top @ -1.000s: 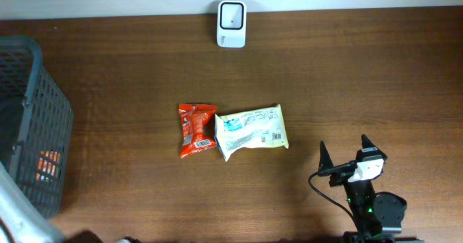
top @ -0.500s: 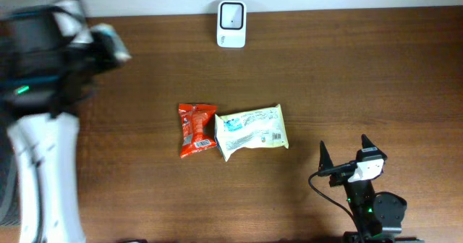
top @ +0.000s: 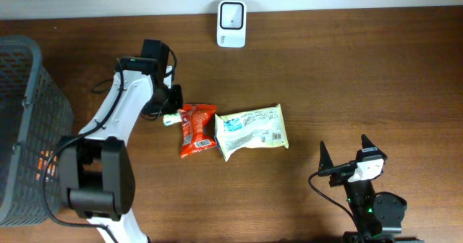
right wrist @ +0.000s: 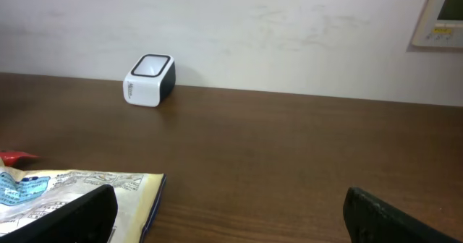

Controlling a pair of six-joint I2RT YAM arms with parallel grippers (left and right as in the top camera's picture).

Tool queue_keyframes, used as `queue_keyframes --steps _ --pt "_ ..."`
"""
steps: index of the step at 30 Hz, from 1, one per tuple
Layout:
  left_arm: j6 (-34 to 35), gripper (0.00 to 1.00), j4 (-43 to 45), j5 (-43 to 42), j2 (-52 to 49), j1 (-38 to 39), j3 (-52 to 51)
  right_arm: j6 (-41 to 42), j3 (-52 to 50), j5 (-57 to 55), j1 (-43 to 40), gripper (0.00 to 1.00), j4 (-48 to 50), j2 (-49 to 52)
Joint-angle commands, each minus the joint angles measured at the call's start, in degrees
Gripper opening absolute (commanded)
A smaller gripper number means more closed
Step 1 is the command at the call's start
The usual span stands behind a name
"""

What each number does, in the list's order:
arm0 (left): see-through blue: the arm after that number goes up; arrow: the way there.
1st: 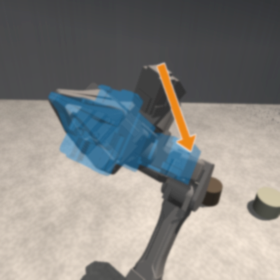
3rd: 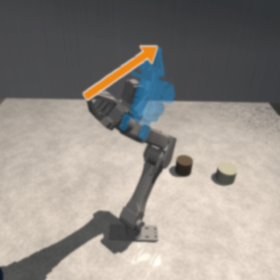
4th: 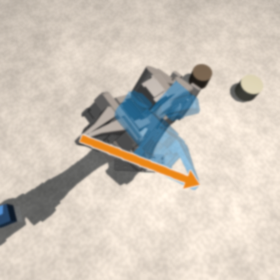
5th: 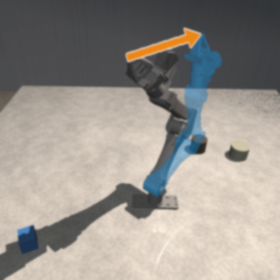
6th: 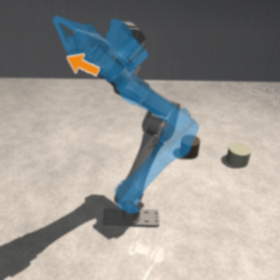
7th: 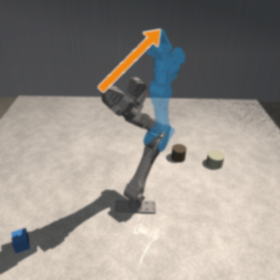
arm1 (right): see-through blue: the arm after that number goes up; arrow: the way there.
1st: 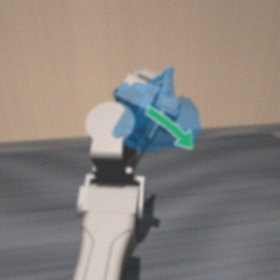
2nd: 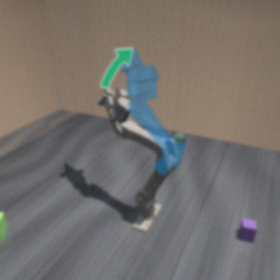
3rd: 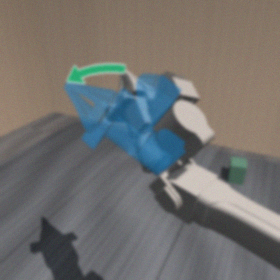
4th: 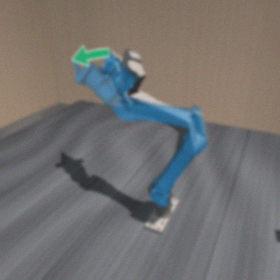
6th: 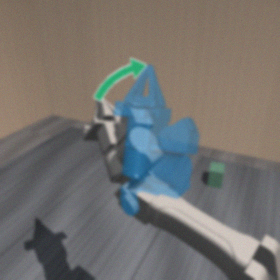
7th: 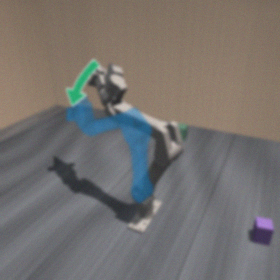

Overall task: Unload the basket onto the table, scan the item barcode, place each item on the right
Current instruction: 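Place the tissue pack left of the red bag and release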

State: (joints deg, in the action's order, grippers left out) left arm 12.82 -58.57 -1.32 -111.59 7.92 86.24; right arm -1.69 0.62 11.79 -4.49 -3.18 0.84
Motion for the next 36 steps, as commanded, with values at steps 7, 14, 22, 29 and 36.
queue_keyframes --steps 7,14,22,29,36 --pt "-1.11 0.04 2.25 5.25 -2.84 0.46 -6.05 0.26 -0.31 -0.46 0.35 0.99 -0.31 -0.48" --pt "-1.14 0.06 8.98 1.7 -2.86 4.87 -10.4 0.26 -0.31 -0.46 0.35 0.99 -0.31 -0.48" --pt "-3.69 0.4 12.5 2.05 -2.84 13.29 -10.38 0.26 -0.31 -0.46 0.35 0.99 -0.31 -0.48" --pt "-3.67 0.9 6.27 6.34 -1.7 12.37 -3.08 0.26 -0.31 -0.48 0.35 0.99 -0.31 -0.48" --pt "-3.69 0.87 -0.79 10.86 6.25 10.43 14.91 0.26 -0.31 -0.46 0.35 0.99 -0.31 -0.48"
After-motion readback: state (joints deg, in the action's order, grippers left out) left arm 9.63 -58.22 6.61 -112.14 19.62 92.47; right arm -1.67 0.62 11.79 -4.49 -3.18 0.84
